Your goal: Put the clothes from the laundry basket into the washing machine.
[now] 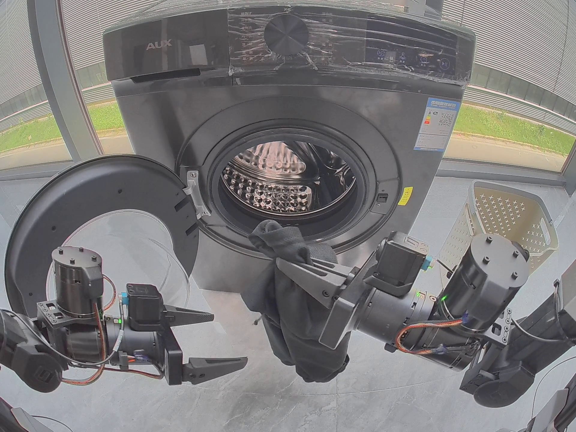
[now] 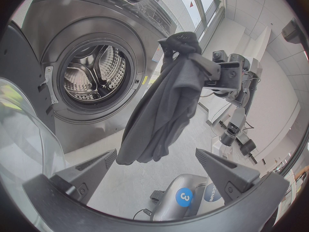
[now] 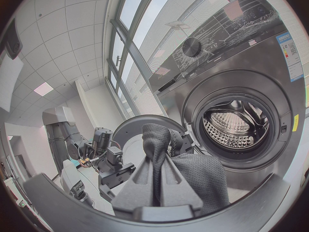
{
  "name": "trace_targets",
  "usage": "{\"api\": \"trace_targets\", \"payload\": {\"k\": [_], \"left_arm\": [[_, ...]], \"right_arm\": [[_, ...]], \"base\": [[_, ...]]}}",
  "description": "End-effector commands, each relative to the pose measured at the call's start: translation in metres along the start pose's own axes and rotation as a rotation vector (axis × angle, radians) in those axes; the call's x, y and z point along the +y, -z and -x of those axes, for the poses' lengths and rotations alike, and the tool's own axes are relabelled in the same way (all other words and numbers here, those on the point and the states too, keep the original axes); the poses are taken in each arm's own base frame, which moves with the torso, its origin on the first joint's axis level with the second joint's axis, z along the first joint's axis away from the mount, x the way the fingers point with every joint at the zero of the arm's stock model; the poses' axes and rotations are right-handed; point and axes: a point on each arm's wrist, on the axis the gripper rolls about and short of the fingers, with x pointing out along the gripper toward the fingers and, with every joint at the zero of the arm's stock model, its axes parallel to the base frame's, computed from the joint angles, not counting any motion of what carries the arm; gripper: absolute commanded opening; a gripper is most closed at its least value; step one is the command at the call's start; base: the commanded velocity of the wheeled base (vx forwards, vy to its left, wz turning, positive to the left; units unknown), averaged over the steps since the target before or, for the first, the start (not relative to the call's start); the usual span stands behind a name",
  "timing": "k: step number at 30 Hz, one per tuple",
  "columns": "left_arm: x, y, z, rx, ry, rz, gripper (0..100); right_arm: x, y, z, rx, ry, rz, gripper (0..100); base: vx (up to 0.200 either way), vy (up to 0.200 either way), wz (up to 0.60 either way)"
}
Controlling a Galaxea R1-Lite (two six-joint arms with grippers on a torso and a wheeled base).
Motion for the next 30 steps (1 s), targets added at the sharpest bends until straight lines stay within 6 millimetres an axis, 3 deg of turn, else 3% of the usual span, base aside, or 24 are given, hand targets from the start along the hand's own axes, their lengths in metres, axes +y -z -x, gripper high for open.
{"api": "trace_targets", "payload": {"k": [1,10,17,18,26,30], "left_arm": [[0.012,0.006,-0.019,0.037,0.002,0.024,100],[0.037,0.007,-0.053,-0.036,-0.045,0.004,100],[0.033,0.005,-0.069,-0.058,0.003,0.046,100],[0.036,0.004,-0.073,-0.06,-0.007,0.047,0],[0.044,-0.001,-0.086,-0.1,-0.007,0.027,0],[0.044,-0.005,-0.081,-0.16,-0.037,0.019,0]], "right_arm": [[0.003,0.001,0.0,-0.001,-0.009,-0.001,0],[0.01,0.003,-0.001,0.004,-0.028,-0.003,0],[0.011,0.004,-0.001,0.003,-0.024,-0.004,0],[0.011,0.004,-0.001,0.003,-0.024,-0.004,0],[0.007,0.008,0.003,0.021,-0.006,-0.005,0],[-0.014,0.014,0.002,0.047,0.079,0.012,0]], "base": [[0.0,0.0,0.0],[0.0,0.0,0.0],[0.0,0.0,0.0],[0.0,0.0,0.0],[0.0,0.0,0.0],[0.0,0.0,0.0]]}}
